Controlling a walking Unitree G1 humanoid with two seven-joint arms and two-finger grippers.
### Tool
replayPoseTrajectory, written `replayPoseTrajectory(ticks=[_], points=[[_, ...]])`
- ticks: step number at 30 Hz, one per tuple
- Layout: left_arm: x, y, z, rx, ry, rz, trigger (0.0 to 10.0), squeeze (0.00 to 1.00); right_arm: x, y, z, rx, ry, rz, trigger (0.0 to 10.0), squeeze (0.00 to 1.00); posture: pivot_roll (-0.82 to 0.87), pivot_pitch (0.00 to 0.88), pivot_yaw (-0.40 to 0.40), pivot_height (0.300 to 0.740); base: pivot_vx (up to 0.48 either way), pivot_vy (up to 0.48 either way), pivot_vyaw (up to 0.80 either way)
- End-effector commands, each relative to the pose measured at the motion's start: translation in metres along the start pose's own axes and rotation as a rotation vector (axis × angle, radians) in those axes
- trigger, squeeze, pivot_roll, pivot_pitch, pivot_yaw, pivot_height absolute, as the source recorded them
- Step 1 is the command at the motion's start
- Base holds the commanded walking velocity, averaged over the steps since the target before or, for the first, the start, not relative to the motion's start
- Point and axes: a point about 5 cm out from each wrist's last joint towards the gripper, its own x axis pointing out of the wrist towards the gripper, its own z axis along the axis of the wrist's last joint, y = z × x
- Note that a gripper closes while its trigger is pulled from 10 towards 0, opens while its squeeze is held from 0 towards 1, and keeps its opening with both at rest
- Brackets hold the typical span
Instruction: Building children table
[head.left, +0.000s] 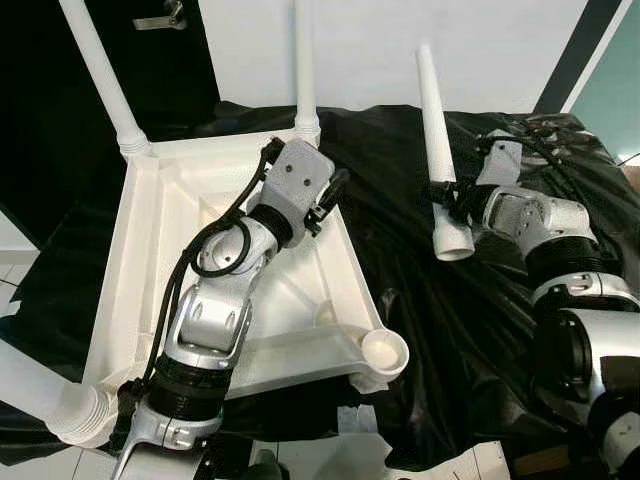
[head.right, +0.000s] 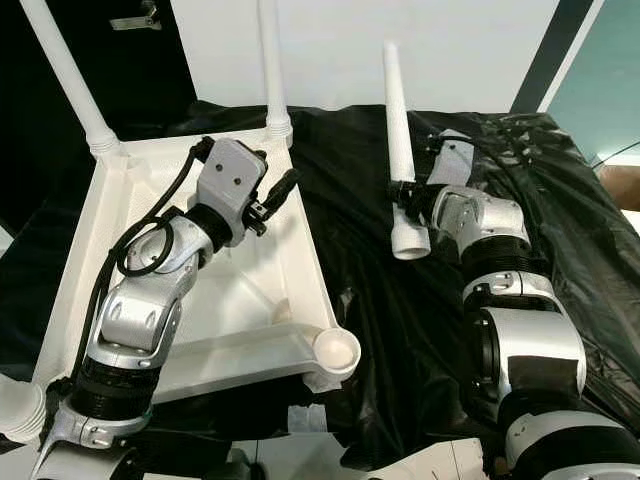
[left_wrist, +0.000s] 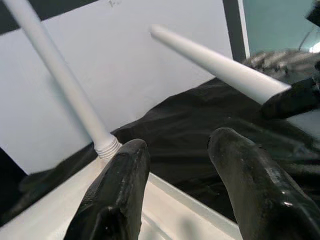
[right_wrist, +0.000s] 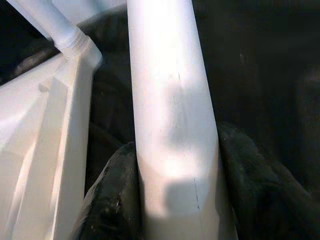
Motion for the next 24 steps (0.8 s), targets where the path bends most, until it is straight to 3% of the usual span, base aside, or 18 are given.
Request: replayPoseTrajectory(ticks=[1, 3, 6, 11, 12, 13, 14, 20, 21, 22, 23, 24], points=[[0.001, 0.005, -0.001, -0.033, -0.011, 0.057, 10.0, 0.0, -0.001, 0.008, -0.002, -0.046, -0.069, 0.037, 10.0, 0.0, 0.13, 0.041, -0.03, 0.74, 0.0, 0.0, 0.0], [0.001, 0.006, -0.005, -0.142, -0.014, 0.054, 10.0, 0.0, -0.003, 0.022, -0.014, -0.062, -0.091, 0.073, 10.0, 0.0, 0.14, 0.043, -0.029, 0.74, 0.0, 0.0, 0.0], [0.001, 0.006, -0.006, -0.16, -0.015, 0.054, 10.0, 0.0, -0.004, 0.024, -0.016, -0.052, -0.092, 0.08, 10.0, 0.0, 0.14, 0.043, -0.029, 0.74, 0.0, 0.0, 0.0], [-0.001, 0.011, -0.007, -0.27, -0.039, 0.043, 10.0, 0.0, -0.011, 0.041, -0.015, -0.147, -0.218, 0.141, 10.0, 0.0, 0.14, 0.042, -0.026, 0.74, 0.0, 0.0, 0.0], [-0.001, 0.014, -0.008, -0.315, -0.037, 0.042, 10.0, 0.53, -0.013, 0.047, -0.015, -0.183, -0.249, 0.163, 10.0, 0.0, 0.14, 0.042, -0.026, 0.74, 0.0, 0.0, 0.0], [-0.001, 0.014, -0.008, -0.315, -0.037, 0.042, 10.0, 0.53, -0.013, 0.047, -0.015, -0.183, -0.249, 0.163, 10.0, 0.0, 0.14, 0.042, -0.026, 0.74, 0.0, 0.0, 0.0], [-0.001, 0.015, -0.009, -0.352, -0.032, 0.041, 10.0, 1.0, -0.015, 0.052, -0.015, -0.206, -0.265, 0.189, 10.0, 0.0, 0.14, 0.042, -0.026, 0.74, 0.0, 0.0, 0.0], [-0.002, 0.019, -0.009, -0.462, -0.039, 0.026, 10.0, 1.0, -0.025, 0.074, -0.021, -0.314, -0.332, 0.314, 10.0, 0.0, 0.14, 0.038, -0.019, 0.74, 0.0, 0.0, 0.0], [-0.002, 0.018, -0.009, -0.476, -0.036, 0.022, 10.0, 0.74, -0.028, 0.078, -0.022, -0.33, -0.346, 0.346, 10.0, 0.0, 0.14, 0.038, -0.019, 0.74, 0.0, 0.0, 0.0], [-0.002, 0.018, -0.009, -0.476, -0.036, 0.022, 10.0, 0.74, -0.028, 0.078, -0.022, -0.33, -0.346, 0.346, 10.0, 0.0, 0.14, 0.038, -0.019, 0.74, 0.0, 0.0, 0.0], [-0.002, 0.018, -0.009, -0.491, -0.035, 0.012, 10.0, 0.16, -0.03, 0.082, -0.023, -0.35, -0.359, 0.375, 10.0, 0.0, 0.15, 0.038, -0.019, 0.74, 0.0, 0.0, 0.0], [-0.001, 0.016, -0.008, -0.522, -0.034, -0.005, 10.0, 0.0, -0.032, 0.086, -0.024, -0.373, -0.373, 0.408, 10.0, 0.0, 0.15, 0.038, -0.019, 0.74, 0.0, 0.0, 0.0]])
